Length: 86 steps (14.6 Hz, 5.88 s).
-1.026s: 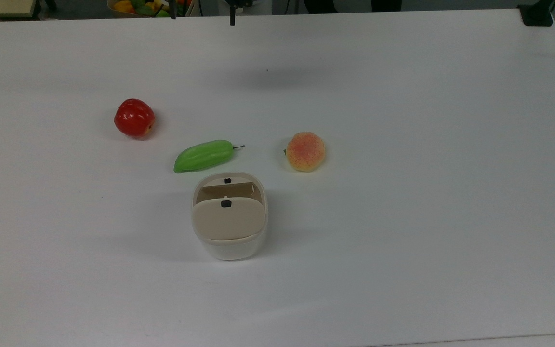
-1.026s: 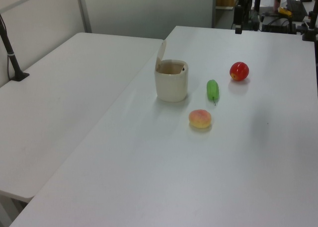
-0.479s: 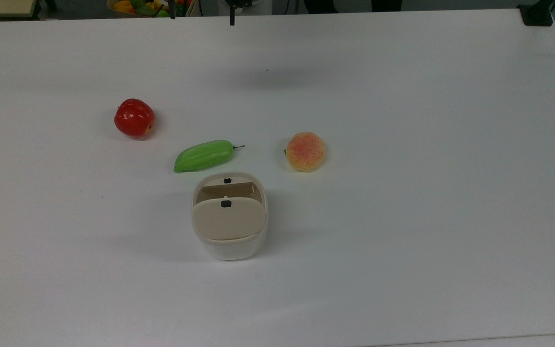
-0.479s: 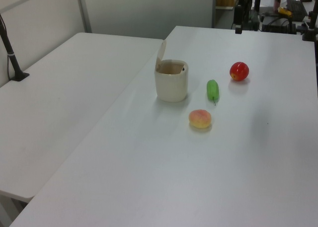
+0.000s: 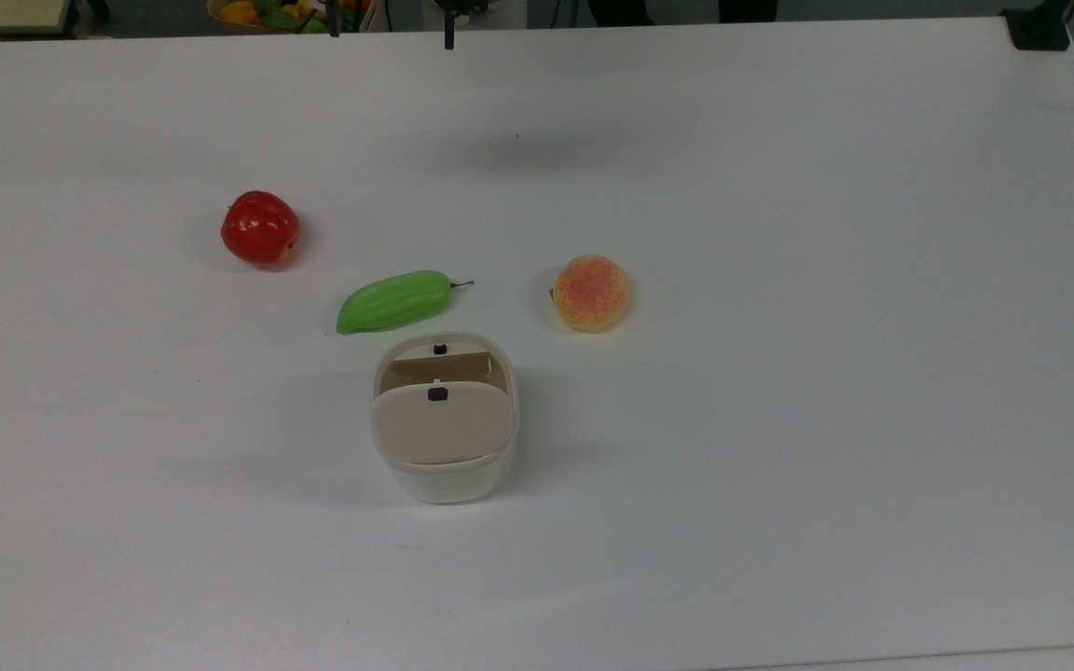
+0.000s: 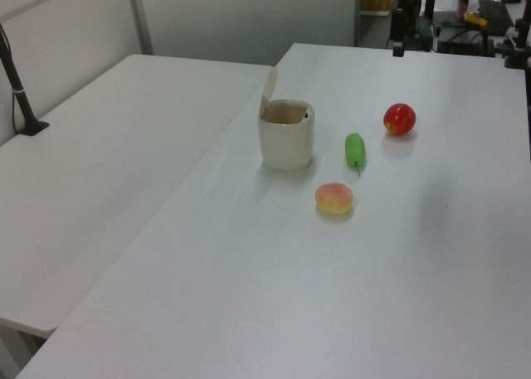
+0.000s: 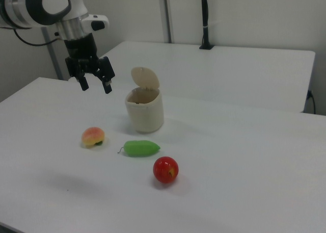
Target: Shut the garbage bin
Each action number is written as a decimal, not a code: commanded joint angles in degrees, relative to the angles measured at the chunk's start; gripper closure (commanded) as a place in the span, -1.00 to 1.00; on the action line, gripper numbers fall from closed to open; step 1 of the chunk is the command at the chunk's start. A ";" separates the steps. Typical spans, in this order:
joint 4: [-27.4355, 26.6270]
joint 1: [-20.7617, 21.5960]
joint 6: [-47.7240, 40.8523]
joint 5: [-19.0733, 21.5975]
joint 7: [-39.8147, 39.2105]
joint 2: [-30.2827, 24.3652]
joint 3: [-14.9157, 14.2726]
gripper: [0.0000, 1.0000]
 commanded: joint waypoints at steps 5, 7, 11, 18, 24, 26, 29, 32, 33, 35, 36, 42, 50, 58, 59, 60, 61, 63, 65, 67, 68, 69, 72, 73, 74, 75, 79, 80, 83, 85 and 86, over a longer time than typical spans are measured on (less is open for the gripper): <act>-1.38 0.90 -1.11 0.90 -2.39 -1.38 -0.96 0.22; -1.38 0.98 -1.11 0.99 -2.66 -1.38 -0.96 0.93; -1.38 0.98 -1.11 0.99 -2.75 -1.30 -0.96 1.00; 1.61 0.90 4.58 1.78 -2.31 3.61 -0.96 1.00; 1.61 0.81 28.47 1.96 0.67 9.59 -0.96 1.00; 1.70 0.72 36.03 1.87 1.46 11.79 -0.96 1.00; 2.92 0.72 46.06 2.04 2.78 15.30 -0.96 1.00; 3.37 0.81 54.14 1.78 4.63 18.12 -0.96 1.00; 3.28 0.81 57.65 1.96 4.72 18.82 -0.96 1.00; 3.28 0.81 63.64 2.04 5.94 20.05 -0.96 1.00; 3.28 0.72 65.93 1.87 6.65 20.76 -0.96 1.00; 3.37 0.72 75.17 1.61 6.83 24.54 -0.96 1.00; 2.31 0.90 68.98 1.17 6.22 23.76 -0.78 1.00; 2.57 1.07 46.29 0.81 4.20 21.91 -0.78 1.00; 2.57 1.16 44.44 0.81 3.93 21.91 -0.78 1.00; 2.40 1.25 43.72 0.90 3.93 22.08 -0.70 1.00; 2.31 1.25 43.54 0.90 4.02 22.17 -0.61 1.00; 2.22 1.25 43.54 1.17 4.37 22.61 -0.61 1.00; 2.14 1.25 43.54 1.17 4.46 22.87 -0.61 1.00; 2.14 1.16 43.54 1.17 4.55 23.75 -0.61 1.00; 2.05 1.07 43.63 1.25 4.46 24.01 -0.52 1.00; 2.05 1.07 43.63 1.17 4.46 24.63 -0.52 1.00; 1.96 1.16 43.63 1.17 4.37 24.90 -0.52 1.00; 1.96 1.16 43.54 1.17 4.37 24.90 -0.52 1.00; 1.96 1.16 43.54 1.17 4.54 24.81 -0.61 1.00; 2.13 1.16 43.54 1.34 4.55 24.72 -0.52 1.00; 2.40 1.34 41.80 1.69 4.63 21.39 -0.52 1.00; 2.49 1.34 38.56 1.69 4.37 19.81 -0.52 1.00; 2.66 1.42 26.53 1.69 3.76 14.98 -0.43 1.00; 2.31 1.42 20.19 1.69 3.06 12.43 -0.43 1.00; 2.22 1.42 16.94 1.61 2.70 10.94 -0.43 1.00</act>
